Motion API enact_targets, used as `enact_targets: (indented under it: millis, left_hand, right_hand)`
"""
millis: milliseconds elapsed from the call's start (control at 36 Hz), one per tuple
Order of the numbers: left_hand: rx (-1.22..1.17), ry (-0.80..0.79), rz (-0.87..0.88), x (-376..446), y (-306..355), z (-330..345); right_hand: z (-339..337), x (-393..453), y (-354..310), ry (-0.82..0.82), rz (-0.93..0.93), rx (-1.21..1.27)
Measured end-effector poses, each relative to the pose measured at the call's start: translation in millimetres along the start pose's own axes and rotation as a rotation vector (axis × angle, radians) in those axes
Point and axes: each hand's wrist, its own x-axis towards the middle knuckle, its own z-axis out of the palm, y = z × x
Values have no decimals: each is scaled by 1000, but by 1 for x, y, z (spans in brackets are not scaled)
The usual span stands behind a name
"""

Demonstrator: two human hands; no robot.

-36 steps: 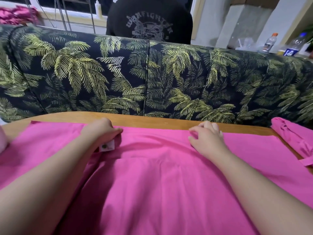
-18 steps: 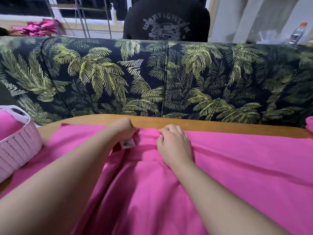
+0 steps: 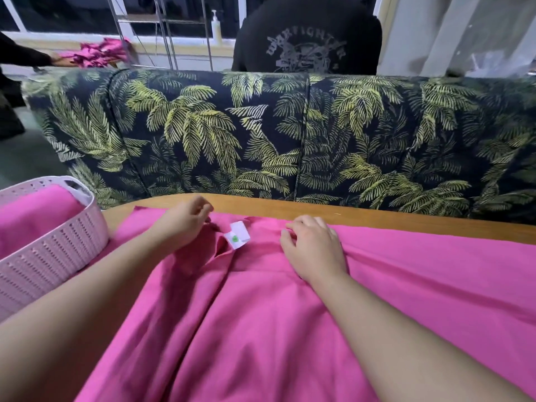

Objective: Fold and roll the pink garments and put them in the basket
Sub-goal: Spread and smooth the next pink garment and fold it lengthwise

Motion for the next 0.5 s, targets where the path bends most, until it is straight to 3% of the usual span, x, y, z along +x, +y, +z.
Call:
enact_targets:
  millis: [222,333,389,500]
  left_hand:
    - [165,-6,138,-56,-40,-17]
    - [252,-82,312,-74,-38,-16]
    - [317,-116,319,-78,-39,-12]
    - [247,10,323,-78,-40,-8]
  right_hand:
    - [-3,-1,-1,-23,0,-9]
    - [-2,-1,0,-6,-7,-30]
    - [-1,-1,0,6,-9,-29]
    - [-1,-1,1,10,-7,-15]
